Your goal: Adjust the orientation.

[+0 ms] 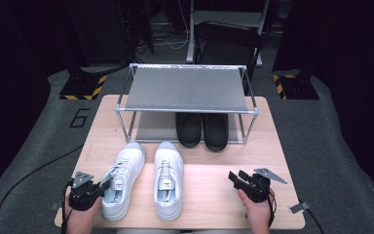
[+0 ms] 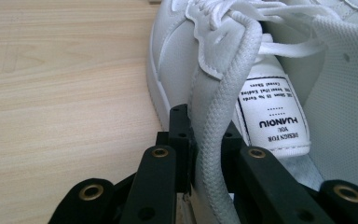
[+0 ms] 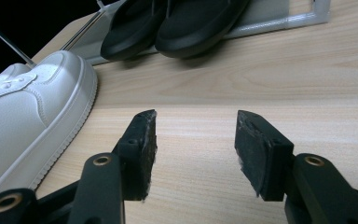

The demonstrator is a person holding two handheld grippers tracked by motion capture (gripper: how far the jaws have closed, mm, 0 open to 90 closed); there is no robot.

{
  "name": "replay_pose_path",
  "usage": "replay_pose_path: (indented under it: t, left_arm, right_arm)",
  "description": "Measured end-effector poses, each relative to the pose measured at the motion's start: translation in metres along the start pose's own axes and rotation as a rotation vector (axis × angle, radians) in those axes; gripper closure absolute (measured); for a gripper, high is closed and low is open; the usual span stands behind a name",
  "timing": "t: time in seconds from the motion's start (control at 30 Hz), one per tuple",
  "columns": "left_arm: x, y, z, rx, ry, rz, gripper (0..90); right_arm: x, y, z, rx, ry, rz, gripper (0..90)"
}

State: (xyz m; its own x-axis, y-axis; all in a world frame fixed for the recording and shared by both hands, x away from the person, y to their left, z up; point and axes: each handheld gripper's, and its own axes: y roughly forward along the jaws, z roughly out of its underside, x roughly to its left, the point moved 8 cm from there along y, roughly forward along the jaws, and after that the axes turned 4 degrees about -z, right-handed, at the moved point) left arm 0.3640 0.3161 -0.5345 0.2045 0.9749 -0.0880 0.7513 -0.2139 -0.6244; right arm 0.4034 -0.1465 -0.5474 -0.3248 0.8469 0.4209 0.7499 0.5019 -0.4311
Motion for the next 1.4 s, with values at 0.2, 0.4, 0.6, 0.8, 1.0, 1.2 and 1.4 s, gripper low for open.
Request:
replay_pose_path:
  t: [0.2,0.4,0.6,0.8,1.0,1.2,1.4]
  left_arm:
    - [-0.006,0.007,-0.004,-0.01,-0.002,0.01,81.6]
    - [-0.012,0.011,-0.008,0.024,0.022,0.034,77.9]
    - [-0.011,0.012,-0.009,0.064,0.011,0.079,67.7]
    - [-0.009,0.012,-0.012,0.07,0.013,0.063,61.0]
    - [-0.012,0.013,-0.019,0.071,0.043,0.079,61.2]
    - [-0.013,0.014,-0.019,0.098,0.059,0.071,67.5]
    - [-0.012,0.015,-0.018,0.091,0.038,0.084,68.3]
  right_arm:
    - [0.0,0.0,0.0,0.0,0.012,0.003,48.2]
    - [-0.003,-0.001,0.001,0.0,0.022,0.004,48.2]
    - [-0.004,0.0,0.001,0.002,0.016,0.001,48.1]
    - [-0.003,0.0,0.002,0.011,0.026,0.002,48.1]
    - [-0.004,0.002,0.003,0.012,0.028,0.001,47.9]
    - [-0.005,0.002,0.003,0.009,0.022,-0.004,47.8]
    - [-0.004,0.002,0.004,0.02,0.03,-0.003,47.7]
